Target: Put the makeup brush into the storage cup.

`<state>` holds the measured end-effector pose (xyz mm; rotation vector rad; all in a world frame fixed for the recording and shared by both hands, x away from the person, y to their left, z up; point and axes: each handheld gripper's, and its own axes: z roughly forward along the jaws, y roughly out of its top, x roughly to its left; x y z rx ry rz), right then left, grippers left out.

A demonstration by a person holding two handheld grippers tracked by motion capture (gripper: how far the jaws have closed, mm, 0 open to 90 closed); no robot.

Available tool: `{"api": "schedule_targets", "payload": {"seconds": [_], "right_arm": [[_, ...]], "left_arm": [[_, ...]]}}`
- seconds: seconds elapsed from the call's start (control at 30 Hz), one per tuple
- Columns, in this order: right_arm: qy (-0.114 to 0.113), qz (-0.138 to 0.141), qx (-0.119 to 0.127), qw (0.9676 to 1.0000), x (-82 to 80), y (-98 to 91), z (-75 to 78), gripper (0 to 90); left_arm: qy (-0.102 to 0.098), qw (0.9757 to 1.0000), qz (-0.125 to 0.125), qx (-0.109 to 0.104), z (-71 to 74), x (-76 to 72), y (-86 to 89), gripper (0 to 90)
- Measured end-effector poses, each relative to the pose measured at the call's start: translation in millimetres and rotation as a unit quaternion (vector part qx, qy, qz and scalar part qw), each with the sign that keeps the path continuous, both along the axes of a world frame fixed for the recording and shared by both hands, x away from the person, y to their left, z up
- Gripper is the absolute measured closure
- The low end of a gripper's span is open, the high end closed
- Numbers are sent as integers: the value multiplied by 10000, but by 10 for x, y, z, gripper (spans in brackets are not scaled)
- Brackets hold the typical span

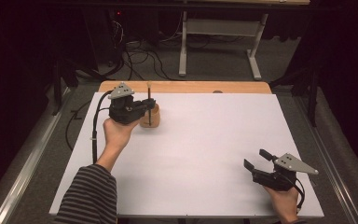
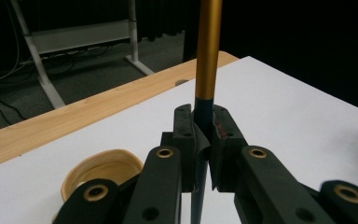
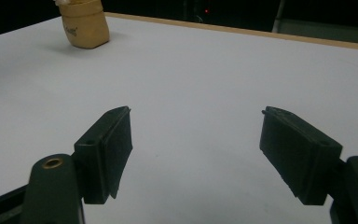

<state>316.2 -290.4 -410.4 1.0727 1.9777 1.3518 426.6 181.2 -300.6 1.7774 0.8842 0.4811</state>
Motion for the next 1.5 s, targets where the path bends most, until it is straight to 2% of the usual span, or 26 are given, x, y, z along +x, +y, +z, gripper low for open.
{"api": "schedule_targets", "payload": {"seconds": [0.2,0.53,1.1,1.5], "right_arm": [[26,-18,19,10000,0,1,-1,268],[36,-22,54,10000,0,0,-1,268],[45,11,58,10000,7,0,-2,268],[57,25,66,10000,9,6,-5,268]], "left_arm": [[74,9999,138,-4,-21,127,-8,829],[85,9993,350,13,-36,286,-28,830],[156,9978,650,-16,-123,453,5,830],[90,9967,803,6,-189,517,-2,829]]}}
